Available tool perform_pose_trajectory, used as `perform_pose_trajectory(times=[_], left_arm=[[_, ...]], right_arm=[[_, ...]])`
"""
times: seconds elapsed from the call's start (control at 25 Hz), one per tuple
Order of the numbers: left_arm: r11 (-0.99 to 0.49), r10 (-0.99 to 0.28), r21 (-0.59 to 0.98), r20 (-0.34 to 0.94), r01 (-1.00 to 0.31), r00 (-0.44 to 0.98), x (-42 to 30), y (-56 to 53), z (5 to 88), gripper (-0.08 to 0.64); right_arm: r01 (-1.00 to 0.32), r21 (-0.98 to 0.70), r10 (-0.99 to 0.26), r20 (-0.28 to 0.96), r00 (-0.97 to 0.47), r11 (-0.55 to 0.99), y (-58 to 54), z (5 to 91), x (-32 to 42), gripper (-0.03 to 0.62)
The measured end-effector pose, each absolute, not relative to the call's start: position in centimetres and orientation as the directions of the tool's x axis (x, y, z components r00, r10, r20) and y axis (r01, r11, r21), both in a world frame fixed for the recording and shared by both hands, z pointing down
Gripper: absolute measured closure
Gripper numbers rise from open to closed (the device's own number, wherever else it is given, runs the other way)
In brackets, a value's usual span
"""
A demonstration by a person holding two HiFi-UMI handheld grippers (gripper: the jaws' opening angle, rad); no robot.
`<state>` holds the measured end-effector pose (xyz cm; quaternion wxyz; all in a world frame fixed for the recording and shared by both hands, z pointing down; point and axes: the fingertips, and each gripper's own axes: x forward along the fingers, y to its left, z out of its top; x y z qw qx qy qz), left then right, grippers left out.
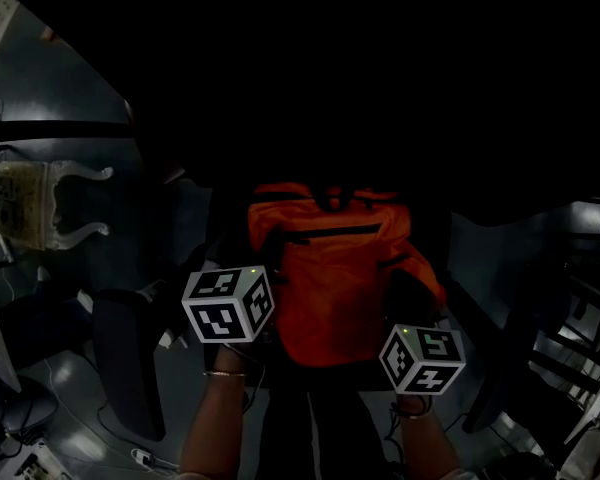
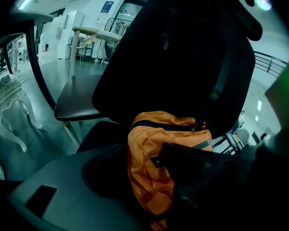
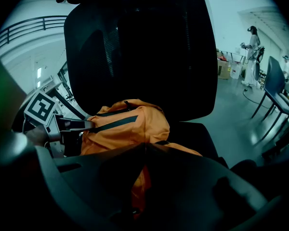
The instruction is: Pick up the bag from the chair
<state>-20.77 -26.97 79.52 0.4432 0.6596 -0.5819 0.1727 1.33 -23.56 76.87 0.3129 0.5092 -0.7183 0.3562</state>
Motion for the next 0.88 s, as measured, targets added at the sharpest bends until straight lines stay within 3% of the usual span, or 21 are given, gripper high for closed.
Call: perform_pose_trajectory(times=[0.88], left_arm=[[0.059, -0.52, 0.288, 0.826, -0.956, 0.217, -20.4, -27.7, 83.9, 0.328]], right_arm=[[-0.946, -0.211, -0.515, 0.799, -0.311, 0.245, -24.0, 77.3, 0.9, 0.56]])
